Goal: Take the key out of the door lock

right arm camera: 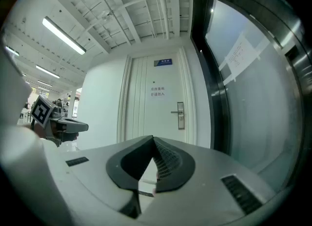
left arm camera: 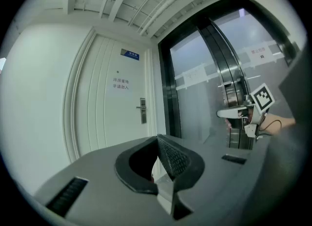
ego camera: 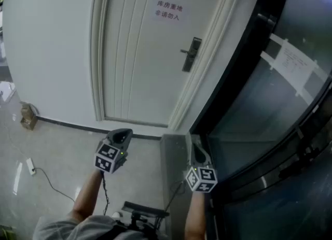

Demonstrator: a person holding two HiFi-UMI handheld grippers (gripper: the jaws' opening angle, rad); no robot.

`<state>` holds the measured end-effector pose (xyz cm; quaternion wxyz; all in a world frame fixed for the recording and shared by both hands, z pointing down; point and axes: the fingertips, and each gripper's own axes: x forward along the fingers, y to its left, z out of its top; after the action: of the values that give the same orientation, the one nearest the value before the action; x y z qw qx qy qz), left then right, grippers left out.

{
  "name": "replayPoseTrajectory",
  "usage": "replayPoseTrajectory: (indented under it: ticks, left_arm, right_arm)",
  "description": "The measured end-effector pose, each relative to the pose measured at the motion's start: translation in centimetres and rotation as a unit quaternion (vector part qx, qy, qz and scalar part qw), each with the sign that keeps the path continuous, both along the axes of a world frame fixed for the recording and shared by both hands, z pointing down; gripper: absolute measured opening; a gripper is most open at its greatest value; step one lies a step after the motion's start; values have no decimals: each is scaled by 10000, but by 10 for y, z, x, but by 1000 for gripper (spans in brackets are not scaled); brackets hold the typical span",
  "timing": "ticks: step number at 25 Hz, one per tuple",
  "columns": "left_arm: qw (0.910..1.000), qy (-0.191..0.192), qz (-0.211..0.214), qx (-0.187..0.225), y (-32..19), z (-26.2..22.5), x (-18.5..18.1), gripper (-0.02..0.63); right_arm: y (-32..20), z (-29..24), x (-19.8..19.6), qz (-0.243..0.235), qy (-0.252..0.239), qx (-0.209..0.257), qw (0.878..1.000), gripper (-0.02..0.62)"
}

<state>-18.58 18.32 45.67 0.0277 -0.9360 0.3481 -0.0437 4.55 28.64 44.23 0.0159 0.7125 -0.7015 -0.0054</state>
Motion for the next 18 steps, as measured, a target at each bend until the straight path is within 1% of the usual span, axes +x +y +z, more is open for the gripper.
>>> replayPoseTrajectory:
  ticks: [4,7,10,14,18]
  left_arm:
    - [10000,14,13,21,1,-2,8,-8]
    - [10000,18,21,29,1,-3,13,-8]
    - [10000,-5,6,29,2,-4,18,-8]
    - [10000,1,-32,15,5,-4,27,-8]
    - [10000,5,-74,-17,10,-3,38,-8]
  right_arm:
    - [-3,2,5,-10,-8,-45,10000,11]
    - [-1,-2,10,22,-101,58,9999,12]
    - [1,-5,15,-33,-175,60,9998,12]
    - [1,-5,23,-64,-96,12,9999,12]
    - [2,0,32,-119,-117,-39,9999,12]
